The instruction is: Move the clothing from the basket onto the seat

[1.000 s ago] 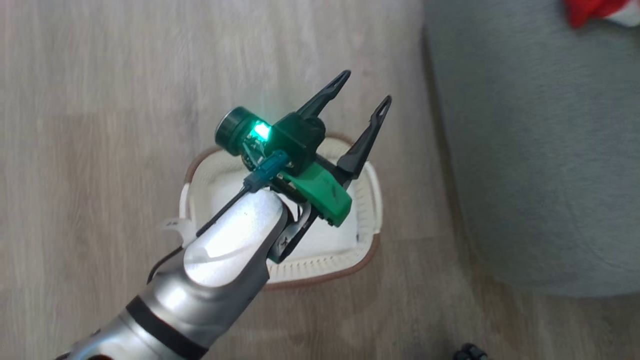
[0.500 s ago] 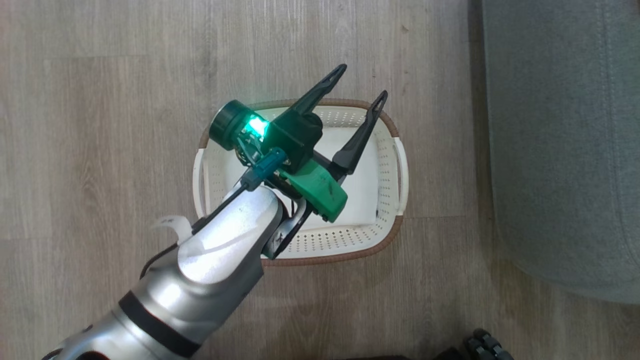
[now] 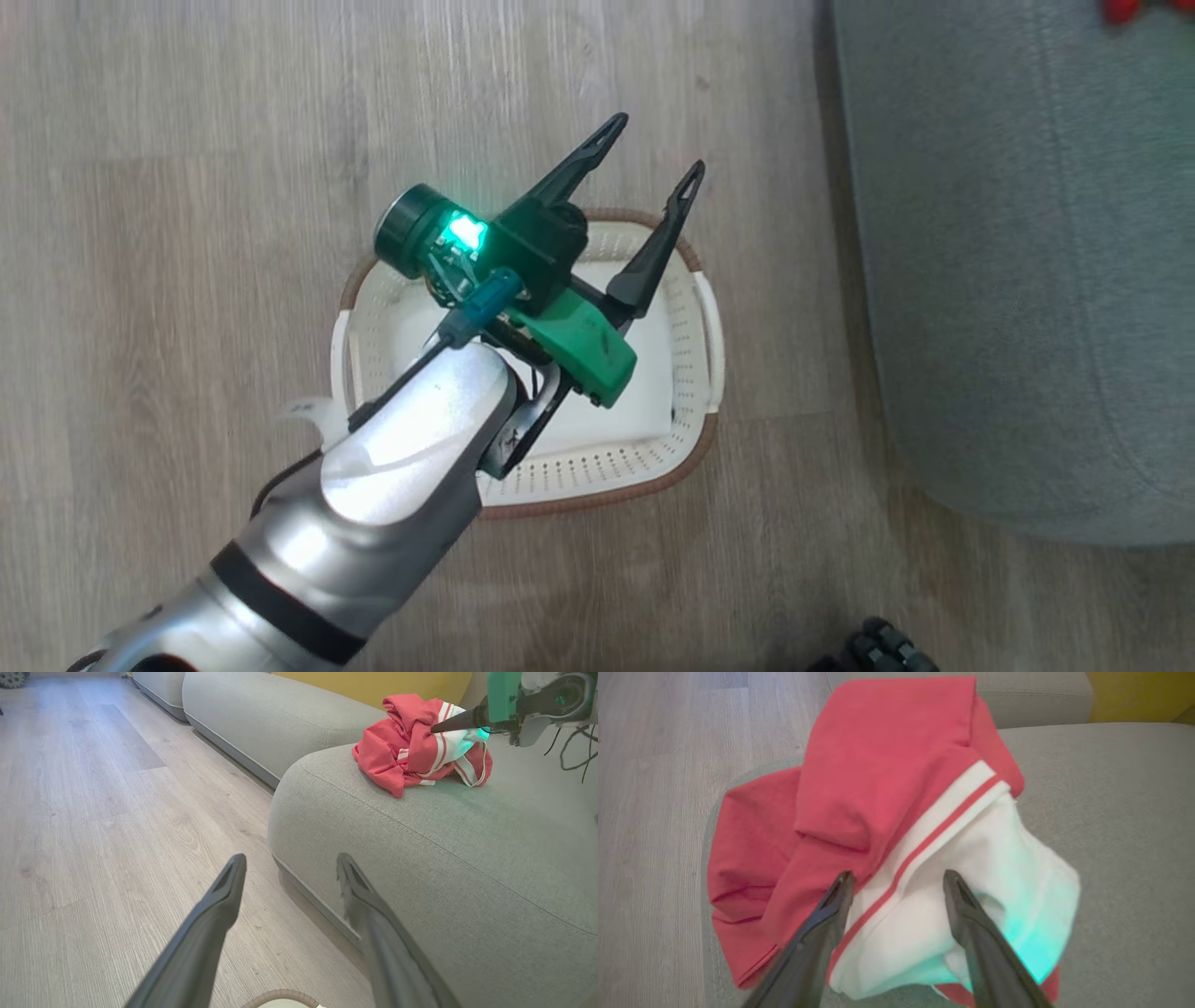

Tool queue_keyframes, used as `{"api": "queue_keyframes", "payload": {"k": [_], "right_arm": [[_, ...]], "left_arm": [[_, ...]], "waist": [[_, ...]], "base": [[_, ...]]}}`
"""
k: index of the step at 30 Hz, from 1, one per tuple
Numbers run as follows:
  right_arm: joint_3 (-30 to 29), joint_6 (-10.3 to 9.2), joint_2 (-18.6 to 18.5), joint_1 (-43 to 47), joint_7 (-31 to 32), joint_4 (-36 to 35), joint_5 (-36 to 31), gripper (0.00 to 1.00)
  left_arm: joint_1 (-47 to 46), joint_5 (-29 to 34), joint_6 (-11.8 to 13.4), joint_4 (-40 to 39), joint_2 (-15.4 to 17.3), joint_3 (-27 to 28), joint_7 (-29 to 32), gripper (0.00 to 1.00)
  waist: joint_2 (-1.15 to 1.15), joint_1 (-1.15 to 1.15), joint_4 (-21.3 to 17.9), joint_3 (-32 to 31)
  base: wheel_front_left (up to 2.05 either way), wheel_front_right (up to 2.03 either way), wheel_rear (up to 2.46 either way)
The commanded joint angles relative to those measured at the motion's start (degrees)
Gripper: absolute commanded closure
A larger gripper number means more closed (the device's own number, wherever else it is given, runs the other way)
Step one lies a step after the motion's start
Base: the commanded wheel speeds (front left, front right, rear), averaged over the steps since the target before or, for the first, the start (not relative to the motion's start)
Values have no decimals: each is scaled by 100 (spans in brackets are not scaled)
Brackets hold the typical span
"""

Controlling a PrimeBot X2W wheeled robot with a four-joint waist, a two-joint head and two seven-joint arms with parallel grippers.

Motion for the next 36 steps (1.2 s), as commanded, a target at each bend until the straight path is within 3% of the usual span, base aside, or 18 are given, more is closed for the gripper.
{"api": "queue_keyframes", "payload": {"k": [1,10,19,30,36], "right_arm": [[35,-2,-34,24,-20,-128,30,0],[540,-2,155,191,-141,-150,181,0],[1399,-2,362,576,-432,-440,710,0],[2687,-2,404,2047,-1135,-1680,2128,0],[2866,-2,593,2905,-1710,-2262,2386,0]], "left_arm": [[-10,-73,25,-137,120,195,6,0],[296,-332,86,35,164,364,-106,0],[768,-570,207,128,200,624,-227,0],[1692,-809,567,-46,433,1178,-276,0],[2330,-829,886,-415,655,1701,-279,0]], "waist": [[0,0,-95,-160],[0,0,-267,-841],[0,0,-182,-1664],[0,0,237,-2482],[0,0,404,-2686]], "base": [[0,0,0],[0,0,0],[0,0,0],[0,0,0],[0,0,0]]}}
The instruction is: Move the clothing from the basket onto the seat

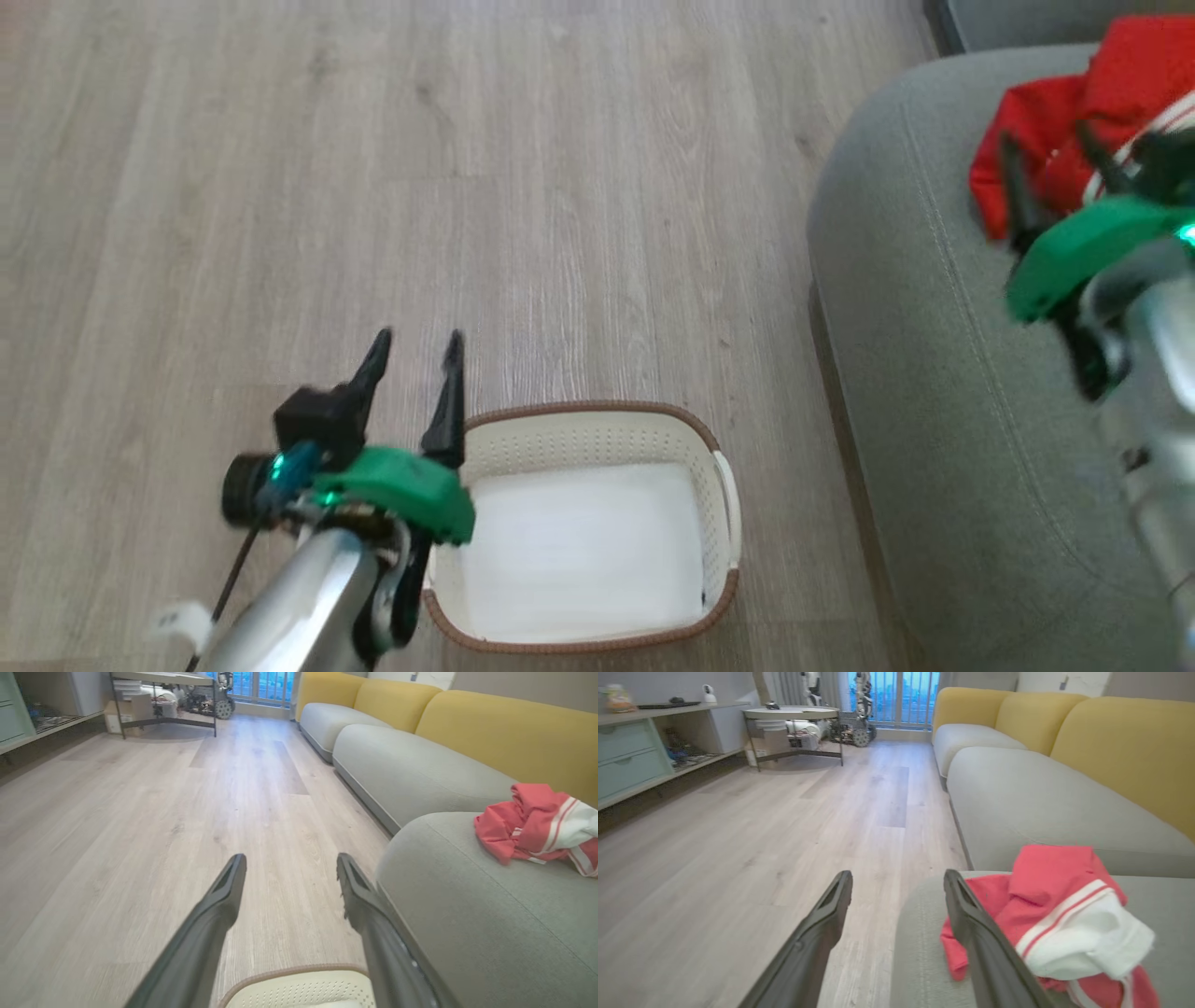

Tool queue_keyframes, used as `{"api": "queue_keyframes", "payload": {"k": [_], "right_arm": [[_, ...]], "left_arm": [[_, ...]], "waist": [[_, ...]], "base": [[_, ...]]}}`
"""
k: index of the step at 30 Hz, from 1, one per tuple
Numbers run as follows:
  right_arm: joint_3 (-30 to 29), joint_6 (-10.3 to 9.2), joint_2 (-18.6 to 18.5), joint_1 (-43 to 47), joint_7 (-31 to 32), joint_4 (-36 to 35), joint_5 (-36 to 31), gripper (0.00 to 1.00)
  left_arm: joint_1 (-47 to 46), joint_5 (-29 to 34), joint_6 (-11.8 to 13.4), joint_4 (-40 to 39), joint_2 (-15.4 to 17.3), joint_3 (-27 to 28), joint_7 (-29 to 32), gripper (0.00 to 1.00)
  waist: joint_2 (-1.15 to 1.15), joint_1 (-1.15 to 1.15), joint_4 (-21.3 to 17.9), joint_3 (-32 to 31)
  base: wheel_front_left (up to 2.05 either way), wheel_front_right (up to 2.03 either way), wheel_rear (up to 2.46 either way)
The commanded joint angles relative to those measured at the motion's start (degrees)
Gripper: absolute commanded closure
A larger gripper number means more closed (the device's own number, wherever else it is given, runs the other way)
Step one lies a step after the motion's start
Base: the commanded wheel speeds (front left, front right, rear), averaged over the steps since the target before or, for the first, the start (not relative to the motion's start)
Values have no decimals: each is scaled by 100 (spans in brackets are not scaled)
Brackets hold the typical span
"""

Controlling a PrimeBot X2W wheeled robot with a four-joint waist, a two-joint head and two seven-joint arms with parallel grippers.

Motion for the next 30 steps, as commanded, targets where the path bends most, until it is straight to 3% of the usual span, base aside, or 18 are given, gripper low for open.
{"api": "queue_keyframes", "payload": {"k": [1,5,12,16,23,30], "right_arm": [[49,-2,100,106,-125,-275,18,0],[-276,-2,385,638,-300,-667,-128,0],[-1132,-2,1211,1754,-348,-1726,-1062,0],[-1270,-2,1556,2458,-349,-2366,-1463,0],[-1194,-2,1692,3434,-265,-3333,-1398,0],[-1056,-2,1695,4022,-168,-3749,-1216,0]], "left_arm": [[-35,25,77,-258,173,297,-76,0],[409,93,232,-475,273,553,-77,0],[1171,218,396,-774,304,927,-77,0],[1529,313,474,-884,274,1168,-77,0],[1906,546,366,-1093,178,1498,-77,0],[2122,783,274,-1158,89,1639,-77,0]], "waist": [[0,0,86,-93],[0,0,146,-218],[0,0,197,-442],[0,0,222,-559],[0,0,273,-652],[0,0,323,-722]], "base": [[0,0,0],[0,0,0],[0,0,0],[0,0,0],[0,0,0],[0,0,0]]}}
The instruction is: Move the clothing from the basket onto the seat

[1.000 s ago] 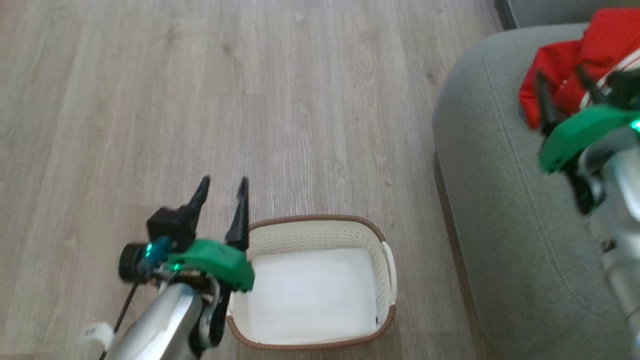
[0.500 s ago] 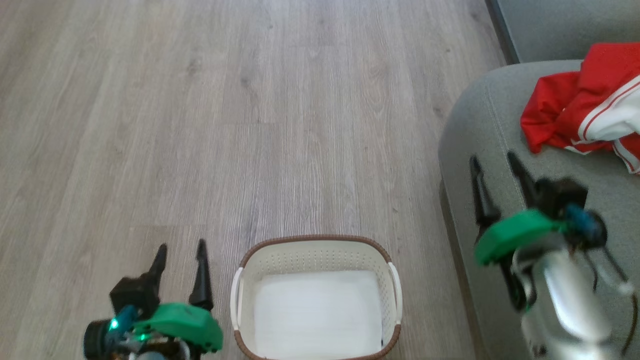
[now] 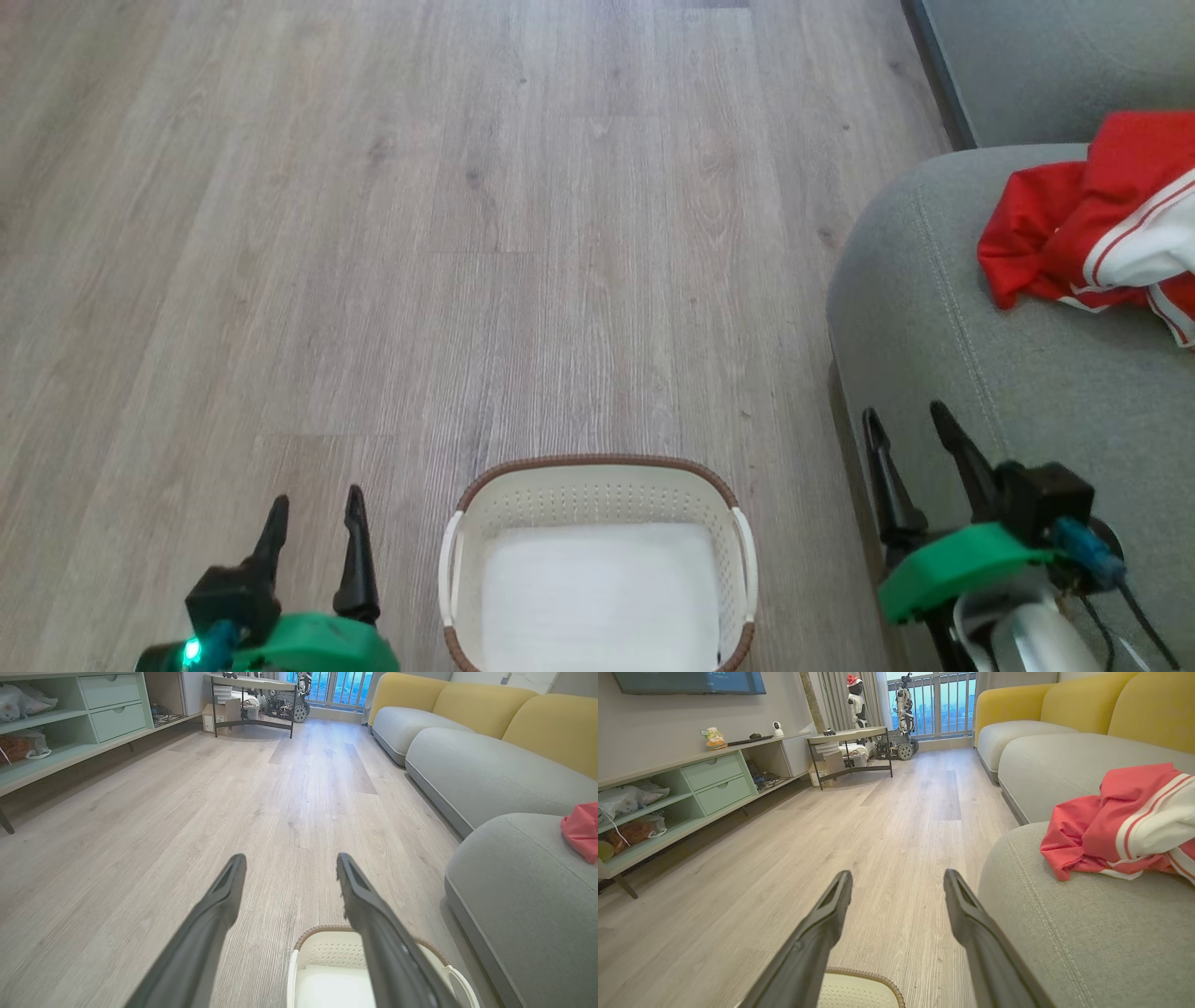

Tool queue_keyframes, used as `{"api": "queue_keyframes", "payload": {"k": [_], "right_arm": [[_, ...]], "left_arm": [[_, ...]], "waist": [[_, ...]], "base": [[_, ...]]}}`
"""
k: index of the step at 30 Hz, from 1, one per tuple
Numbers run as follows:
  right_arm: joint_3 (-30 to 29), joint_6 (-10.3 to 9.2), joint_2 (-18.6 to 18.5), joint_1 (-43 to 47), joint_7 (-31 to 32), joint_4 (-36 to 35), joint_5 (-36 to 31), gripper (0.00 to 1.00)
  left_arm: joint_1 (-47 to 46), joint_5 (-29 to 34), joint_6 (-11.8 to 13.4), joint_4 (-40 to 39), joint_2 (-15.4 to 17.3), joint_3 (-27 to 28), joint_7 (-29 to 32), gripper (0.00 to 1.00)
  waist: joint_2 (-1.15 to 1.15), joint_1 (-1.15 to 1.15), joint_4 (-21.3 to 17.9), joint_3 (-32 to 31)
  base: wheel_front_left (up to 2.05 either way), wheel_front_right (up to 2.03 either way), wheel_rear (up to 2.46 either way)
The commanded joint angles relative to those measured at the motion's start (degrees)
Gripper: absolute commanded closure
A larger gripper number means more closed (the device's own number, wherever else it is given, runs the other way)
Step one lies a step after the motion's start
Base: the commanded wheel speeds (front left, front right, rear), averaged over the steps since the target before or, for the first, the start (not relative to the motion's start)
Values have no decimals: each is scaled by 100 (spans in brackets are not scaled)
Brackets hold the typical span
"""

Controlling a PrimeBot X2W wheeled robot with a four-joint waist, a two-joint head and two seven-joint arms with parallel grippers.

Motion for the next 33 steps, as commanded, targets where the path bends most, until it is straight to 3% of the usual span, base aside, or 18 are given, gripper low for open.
{"api": "queue_keyframes", "payload": {"k": [1,33], "right_arm": [[139,-2,34,-164,2,-231,-38,0],[3,-2,36,175,29,-201,18,0]], "left_arm": [[-181,48,-4,-189,20,251,-77,0],[180,355,-167,-260,-193,630,-78,0]], "waist": [[0,1,7,-7],[0,1,87,-162]], "base": [[0,0,0],[0,0,0]]}}
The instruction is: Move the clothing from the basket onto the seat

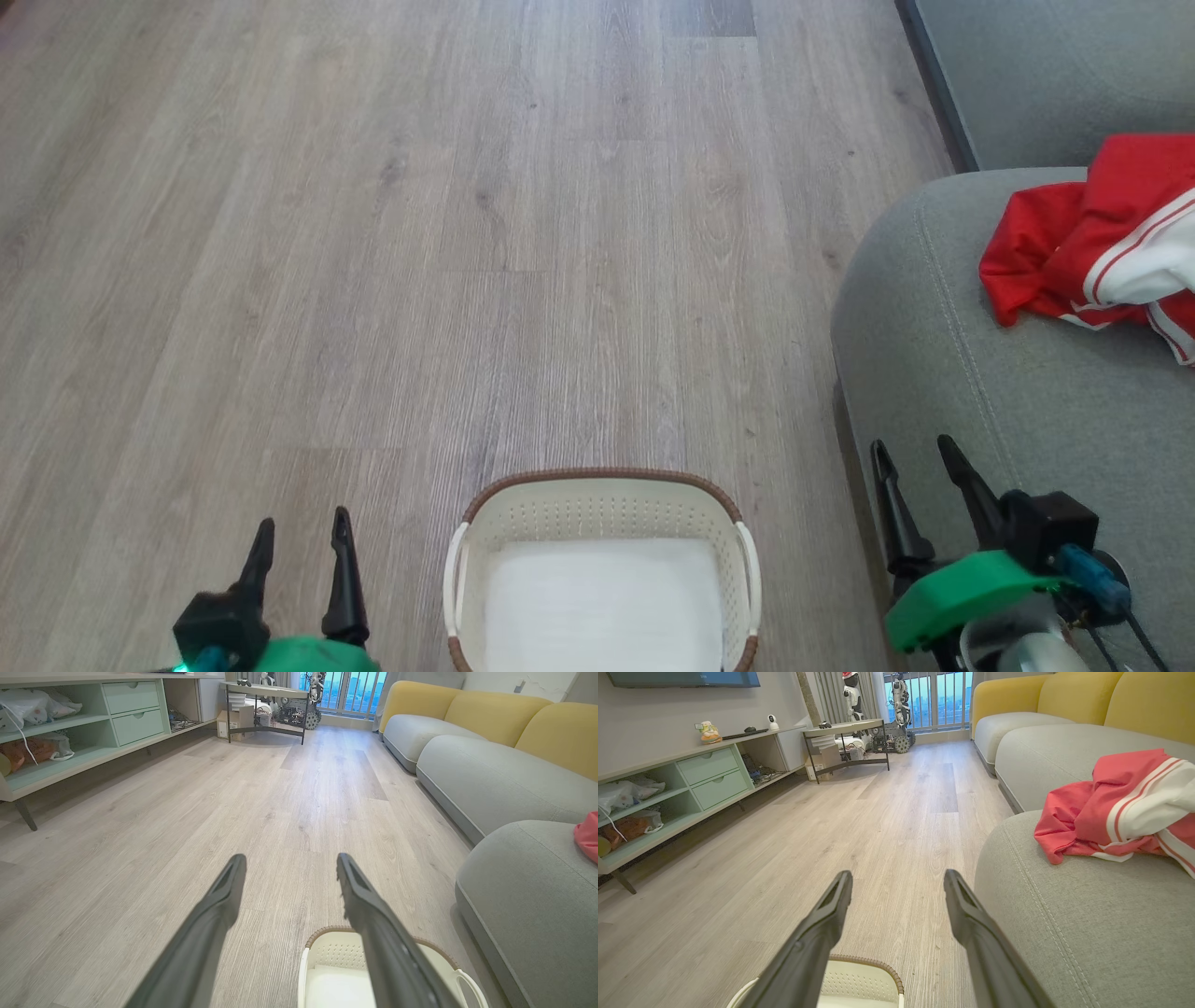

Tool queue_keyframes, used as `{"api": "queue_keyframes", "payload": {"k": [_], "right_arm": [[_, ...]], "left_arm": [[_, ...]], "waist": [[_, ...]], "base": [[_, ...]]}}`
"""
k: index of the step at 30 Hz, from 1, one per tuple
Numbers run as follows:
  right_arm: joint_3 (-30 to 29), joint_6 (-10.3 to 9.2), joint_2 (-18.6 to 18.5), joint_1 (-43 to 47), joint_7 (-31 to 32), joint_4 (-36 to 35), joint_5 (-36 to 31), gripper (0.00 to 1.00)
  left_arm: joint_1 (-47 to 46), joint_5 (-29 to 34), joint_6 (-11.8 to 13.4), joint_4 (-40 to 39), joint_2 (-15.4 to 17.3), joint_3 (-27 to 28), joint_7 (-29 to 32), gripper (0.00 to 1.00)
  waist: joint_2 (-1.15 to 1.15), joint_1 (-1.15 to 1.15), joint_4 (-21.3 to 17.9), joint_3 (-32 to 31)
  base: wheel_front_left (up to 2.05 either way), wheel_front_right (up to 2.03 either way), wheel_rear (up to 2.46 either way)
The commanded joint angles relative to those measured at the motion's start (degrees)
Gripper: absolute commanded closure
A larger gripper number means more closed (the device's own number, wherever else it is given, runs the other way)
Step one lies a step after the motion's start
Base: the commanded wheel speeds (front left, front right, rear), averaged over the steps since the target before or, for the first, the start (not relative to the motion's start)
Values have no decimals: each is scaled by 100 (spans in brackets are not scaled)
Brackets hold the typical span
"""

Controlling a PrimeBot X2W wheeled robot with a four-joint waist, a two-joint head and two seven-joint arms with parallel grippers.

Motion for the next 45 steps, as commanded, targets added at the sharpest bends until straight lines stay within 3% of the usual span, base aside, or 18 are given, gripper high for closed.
{"api": "queue_keyframes", "payload": {"k": [1,3,4,9,45], "right_arm": [[101,-2,16,-169,-9,-172,14,0],[102,-2,16,-172,-6,-164,17,0],[-1,0,0,0,1,10,0,100],[19,0,0,67,8,325,25,100],[-231,-1,5,-152,558,175,2345,100]], "left_arm": [[-194,55,-15,-157,8,224,-78,0],[-194,63,-21,-154,1,225,-78,0],[0,3,-4,11,-22,7,-1,100],[39,-29,-6,295,-99,-22,15,100],[-406,-2125,-673,428,-260,574,555,100]], "waist": [[0,0,-2,5],[0,0,-5,9],[0,0,-5,9],[0,0,-8,14],[0,0,-101,121]], "base": [[0,0,0],[0,0,0],[0,0,0],[0,0,0],[0,0,0]]}}
